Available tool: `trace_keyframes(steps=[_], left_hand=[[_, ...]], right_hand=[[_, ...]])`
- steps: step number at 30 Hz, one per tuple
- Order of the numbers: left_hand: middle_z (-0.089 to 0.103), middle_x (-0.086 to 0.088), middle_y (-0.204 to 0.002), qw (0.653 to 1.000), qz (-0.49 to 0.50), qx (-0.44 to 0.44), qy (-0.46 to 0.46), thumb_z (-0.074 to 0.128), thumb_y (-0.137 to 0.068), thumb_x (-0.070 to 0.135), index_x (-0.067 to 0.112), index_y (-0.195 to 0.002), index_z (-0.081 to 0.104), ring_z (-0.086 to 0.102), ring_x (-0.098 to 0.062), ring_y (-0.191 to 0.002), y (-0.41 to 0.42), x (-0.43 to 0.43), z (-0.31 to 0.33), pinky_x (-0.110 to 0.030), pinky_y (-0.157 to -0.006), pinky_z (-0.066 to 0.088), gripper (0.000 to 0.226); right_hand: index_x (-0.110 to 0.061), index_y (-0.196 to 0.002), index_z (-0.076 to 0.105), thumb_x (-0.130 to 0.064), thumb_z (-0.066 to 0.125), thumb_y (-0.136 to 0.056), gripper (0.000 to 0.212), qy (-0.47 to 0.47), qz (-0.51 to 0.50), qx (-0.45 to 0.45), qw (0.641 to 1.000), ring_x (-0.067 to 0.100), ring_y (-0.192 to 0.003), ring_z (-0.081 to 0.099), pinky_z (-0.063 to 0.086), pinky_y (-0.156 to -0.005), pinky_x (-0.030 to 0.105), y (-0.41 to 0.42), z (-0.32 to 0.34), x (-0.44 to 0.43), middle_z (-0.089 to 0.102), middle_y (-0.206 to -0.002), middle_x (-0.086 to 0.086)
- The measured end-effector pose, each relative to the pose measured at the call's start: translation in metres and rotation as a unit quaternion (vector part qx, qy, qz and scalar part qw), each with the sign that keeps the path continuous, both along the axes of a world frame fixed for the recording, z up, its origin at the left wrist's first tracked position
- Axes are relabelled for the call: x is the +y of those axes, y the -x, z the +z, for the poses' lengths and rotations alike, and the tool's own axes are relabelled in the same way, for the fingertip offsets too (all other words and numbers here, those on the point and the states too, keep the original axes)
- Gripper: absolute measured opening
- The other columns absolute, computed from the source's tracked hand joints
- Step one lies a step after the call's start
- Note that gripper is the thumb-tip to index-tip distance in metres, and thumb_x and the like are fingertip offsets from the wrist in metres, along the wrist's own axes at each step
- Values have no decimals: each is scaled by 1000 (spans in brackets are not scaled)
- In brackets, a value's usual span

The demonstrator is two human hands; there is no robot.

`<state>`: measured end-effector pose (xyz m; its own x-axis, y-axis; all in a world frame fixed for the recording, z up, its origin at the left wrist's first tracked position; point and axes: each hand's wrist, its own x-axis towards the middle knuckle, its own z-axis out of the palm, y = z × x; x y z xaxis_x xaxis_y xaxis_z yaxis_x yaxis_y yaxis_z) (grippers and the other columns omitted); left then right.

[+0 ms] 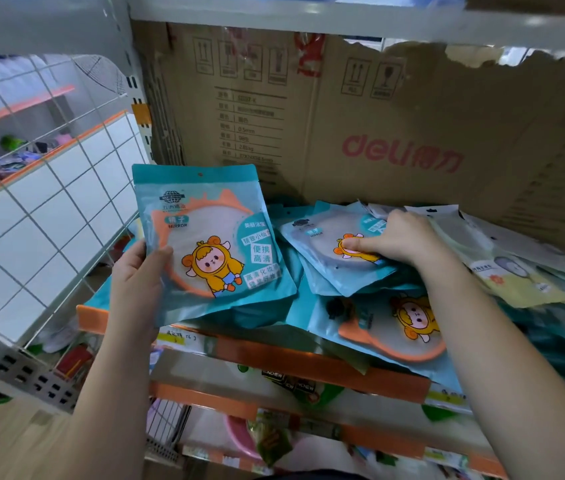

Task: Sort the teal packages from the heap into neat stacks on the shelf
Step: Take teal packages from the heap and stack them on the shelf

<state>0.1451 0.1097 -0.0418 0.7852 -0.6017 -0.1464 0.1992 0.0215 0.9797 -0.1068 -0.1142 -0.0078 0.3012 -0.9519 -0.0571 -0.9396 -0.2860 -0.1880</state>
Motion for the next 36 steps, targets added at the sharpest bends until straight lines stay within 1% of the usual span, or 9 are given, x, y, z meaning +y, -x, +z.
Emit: trace_keyframes(steps=[3, 8, 12, 17, 20, 24, 26, 29, 36], left_hand=[[72, -3, -97, 1000, 7, 11, 10, 50, -99, 16, 21, -100, 63, 69, -34, -98, 1, 5, 3, -56, -85, 55, 14], [75, 3, -89, 1000, 3, 12, 15, 49, -99, 17, 18, -104, 63, 71, -31, -95, 1, 12, 0, -53, -78, 58, 14], [74, 1, -93, 1000, 5, 5, 12, 49, -100, 21, 20, -104, 62, 72, -26, -88, 0, 18, -1, -42, -67, 62, 14], [75, 2, -87, 1000, 7, 7, 26, 49, -99, 19, 19, -104, 62, 73, -25, -85, -2, 25, 0, -42, -68, 61, 14], [75, 2, -83, 999, 8, 14, 32, 50, -99, 19, 18, -101, 62, 72, -23, -79, -3, 29, 2, -38, -62, 62, 13], [74, -9, -99, 999, 2, 11, 35, 54, -97, 32, 16, -100, 65, 71, -34, -90, -2, 32, 5, -52, -74, 59, 20], [74, -10, -98, 999, -7, 2, 41, 57, -93, 39, 15, -98, 66, 70, -36, -92, 1, 30, 6, -53, -80, 58, 25], [75, -7, -92, 998, -25, -9, 52, 60, -90, 39, 14, -93, 65, 71, -31, -83, 6, 21, 11, -49, -74, 60, 26], [72, 6, -71, 988, -105, -81, 78, 51, -98, 21, 13, -88, 65, 68, -10, -63, 41, -22, 21, -27, -55, 58, 19]], right_hand=[[-10, -72, 48, -78, 68, -61, 71, -9, -20, -21, 1000, 27, -83, 53, 35, -59, 33, -7, 3, -1, 55, -82, 6], [-12, -69, 45, -75, 70, -63, 68, -13, -38, -26, 999, 31, -88, 58, 44, -67, 33, -14, 6, -3, 52, -75, 5], [-10, -85, 49, -77, 65, -66, 72, -32, -38, 0, 999, 31, -94, 58, 47, -74, 34, -19, 9, -4, 55, -91, 7], [-5, -99, 50, -61, 79, -66, 72, -53, -94, -108, 988, 28, -86, 53, 40, -68, 33, -18, 7, -7, 57, -94, 9], [-5, -106, 55, -44, 83, -70, 60, -87, -112, -256, 956, 27, -89, 63, 53, -76, 38, -15, 0, -15, 64, -100, 10], [-4, -108, 62, -23, 75, -84, 34, -152, -77, -440, 882, 24, -86, 68, 56, -85, 42, -16, -1, -11, 68, -101, 14], [-4, -93, 66, -19, 67, -91, 15, -135, -54, -485, 862, 21, -76, 69, 57, -76, 38, -14, 4, -5, 70, -95, 14], [-9, -87, 66, -21, 58, -96, 17, -120, -57, -544, 829, 14, -67, 71, 59, -58, 31, -2, 13, 4, 72, -86, 5], [-16, -87, 63, -23, 50, -101, 20, -89, -93, -615, 778, 2, -71, 70, 54, -62, 19, 57, 13, 25, 73, -77, -10]])
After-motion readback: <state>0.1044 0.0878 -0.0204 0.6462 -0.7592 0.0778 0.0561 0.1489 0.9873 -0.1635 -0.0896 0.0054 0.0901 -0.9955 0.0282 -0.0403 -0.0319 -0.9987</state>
